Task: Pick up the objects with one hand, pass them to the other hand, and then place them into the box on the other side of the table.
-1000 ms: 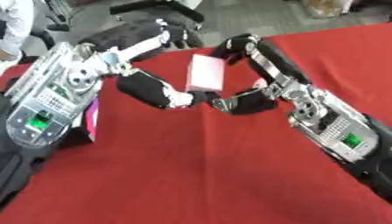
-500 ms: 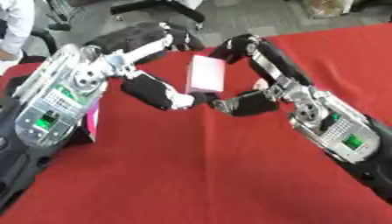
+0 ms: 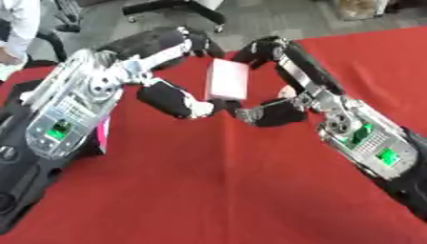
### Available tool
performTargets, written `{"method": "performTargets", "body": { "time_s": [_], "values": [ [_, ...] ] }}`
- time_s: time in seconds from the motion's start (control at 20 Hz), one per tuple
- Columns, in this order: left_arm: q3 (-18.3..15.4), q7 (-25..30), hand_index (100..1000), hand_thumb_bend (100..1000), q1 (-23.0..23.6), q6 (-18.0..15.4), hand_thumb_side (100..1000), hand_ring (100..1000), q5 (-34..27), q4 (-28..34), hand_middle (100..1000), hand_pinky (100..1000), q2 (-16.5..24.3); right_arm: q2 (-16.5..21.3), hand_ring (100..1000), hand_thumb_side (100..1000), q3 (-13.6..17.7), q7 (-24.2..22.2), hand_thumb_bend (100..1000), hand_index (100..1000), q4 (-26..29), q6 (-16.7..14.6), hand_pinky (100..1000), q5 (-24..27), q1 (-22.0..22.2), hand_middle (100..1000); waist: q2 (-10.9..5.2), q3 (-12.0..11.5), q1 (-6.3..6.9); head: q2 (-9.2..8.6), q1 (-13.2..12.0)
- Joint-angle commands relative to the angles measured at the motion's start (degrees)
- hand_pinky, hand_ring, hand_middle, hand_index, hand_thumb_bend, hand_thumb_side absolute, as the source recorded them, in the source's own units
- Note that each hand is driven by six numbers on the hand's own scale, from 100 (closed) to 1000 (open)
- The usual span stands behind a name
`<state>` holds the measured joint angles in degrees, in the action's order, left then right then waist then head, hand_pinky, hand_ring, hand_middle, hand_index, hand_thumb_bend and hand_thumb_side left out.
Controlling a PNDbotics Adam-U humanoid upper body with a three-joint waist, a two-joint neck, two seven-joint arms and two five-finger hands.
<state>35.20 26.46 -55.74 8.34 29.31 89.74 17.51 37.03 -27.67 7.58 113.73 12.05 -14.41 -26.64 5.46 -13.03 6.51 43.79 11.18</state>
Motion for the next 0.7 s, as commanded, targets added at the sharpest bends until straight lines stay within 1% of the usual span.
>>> {"method": "performTargets", "body": {
  "time_s": [0.05, 0.15, 0.25, 0.4, 0.45, 0.7],
  "values": [
    [-0.4, -0.3, 857, 398, -0.6, -0.2, 451, 812, 0.5, -0.2, 781, 820, 0.0, 0.6, 697, 100, 0.3, 0.1, 100, 563, 0.9, -0.5, 667, -0.5, -0.5, 462, -0.62, 0.0, 0.36, 0.33, -0.3],
    [-0.4, -0.4, 857, 394, -0.6, -0.4, 447, 812, 0.7, -0.7, 780, 820, -0.2, 0.5, 697, 100, 0.2, 0.2, 100, 563, 0.9, -0.7, 667, -0.5, -0.5, 462, -0.62, 0.0, 0.35, 0.33, -0.4],
    [-0.5, -0.7, 848, 367, -0.6, -0.4, 444, 806, 0.8, -1.0, 767, 815, -0.3, 0.6, 697, 100, 0.2, 0.2, 100, 563, 0.9, -0.9, 667, -0.4, -0.4, 462, -0.64, 0.0, 0.36, 0.33, -0.4],
    [-0.5, -1.8, 815, 318, -0.5, -0.6, 415, 792, -0.1, -1.0, 736, 809, -0.5, 0.6, 697, 100, 0.2, 0.1, 100, 563, 0.9, -0.9, 666, -0.4, -0.4, 463, -0.62, 0.0, 0.38, 0.33, -0.3],
    [-0.5, -2.2, 787, 285, -0.5, -0.5, 395, 778, -0.5, -1.0, 709, 805, -0.6, 0.6, 697, 100, 0.1, 0.0, 100, 563, 0.9, -0.8, 665, -0.4, -0.4, 463, -0.61, 0.0, 0.4, 0.33, -0.3],
    [-0.4, -4.9, 712, 177, -0.5, -1.2, 303, 726, -4.1, -0.9, 623, 785, -0.8, 0.5, 697, 100, 0.0, -0.3, 100, 563, 0.9, -0.7, 665, -0.4, -0.4, 463, -0.56, -0.1, 0.41, 0.33, -0.1]
  ]
}}
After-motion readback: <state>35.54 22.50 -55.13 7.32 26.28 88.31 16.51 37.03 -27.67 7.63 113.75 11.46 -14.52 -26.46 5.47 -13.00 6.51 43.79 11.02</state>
